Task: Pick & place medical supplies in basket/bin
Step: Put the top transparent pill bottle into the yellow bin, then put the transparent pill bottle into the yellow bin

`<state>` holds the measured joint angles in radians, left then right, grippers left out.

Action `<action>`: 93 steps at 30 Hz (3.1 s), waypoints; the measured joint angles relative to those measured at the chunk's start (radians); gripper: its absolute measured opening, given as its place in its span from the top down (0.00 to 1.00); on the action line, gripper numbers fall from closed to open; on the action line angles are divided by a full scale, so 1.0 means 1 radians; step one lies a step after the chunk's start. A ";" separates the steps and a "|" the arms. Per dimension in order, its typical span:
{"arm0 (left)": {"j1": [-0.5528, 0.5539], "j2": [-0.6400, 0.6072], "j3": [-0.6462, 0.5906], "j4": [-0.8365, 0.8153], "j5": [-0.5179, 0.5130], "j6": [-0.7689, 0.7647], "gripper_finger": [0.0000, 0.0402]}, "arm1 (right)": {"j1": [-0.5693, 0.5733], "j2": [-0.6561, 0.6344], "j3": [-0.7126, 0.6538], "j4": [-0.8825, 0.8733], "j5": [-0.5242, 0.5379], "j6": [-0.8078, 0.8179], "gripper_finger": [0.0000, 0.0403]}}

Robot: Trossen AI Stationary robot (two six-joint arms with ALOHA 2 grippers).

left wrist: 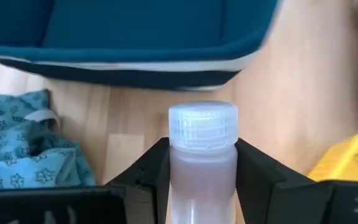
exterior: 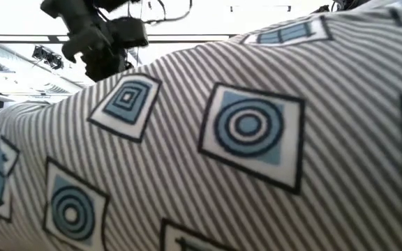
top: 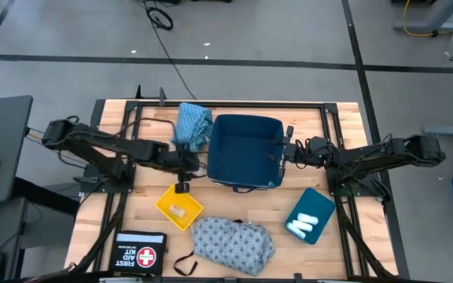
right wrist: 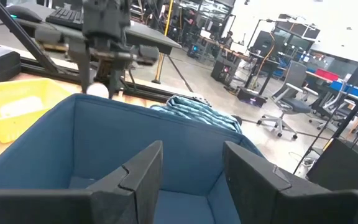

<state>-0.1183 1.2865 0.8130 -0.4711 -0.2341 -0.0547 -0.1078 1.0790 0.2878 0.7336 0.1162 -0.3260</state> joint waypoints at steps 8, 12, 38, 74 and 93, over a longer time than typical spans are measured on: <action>-0.118 -0.224 -0.233 0.388 -0.028 -0.096 0.68 | 0.000 0.000 0.000 -0.001 0.000 0.000 0.56; -0.180 -0.324 -0.370 0.657 0.005 -0.116 0.68 | 0.000 0.000 0.000 -0.002 0.000 0.008 0.56; -0.379 -0.265 -0.524 0.507 0.052 -0.305 0.68 | 0.000 0.000 0.000 -0.028 0.030 0.086 0.56; -0.331 -0.213 -0.489 0.234 -0.328 -0.393 0.45 | 0.000 0.000 0.000 -0.027 0.040 0.086 0.56; -0.395 -0.167 -0.304 0.313 -0.009 -0.208 0.52 | 0.000 0.000 0.000 -0.028 0.039 0.081 0.56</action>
<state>-0.5136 1.1194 0.5092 -0.1585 -0.2426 -0.2627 -0.1078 1.0794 0.2878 0.7052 0.1557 -0.2447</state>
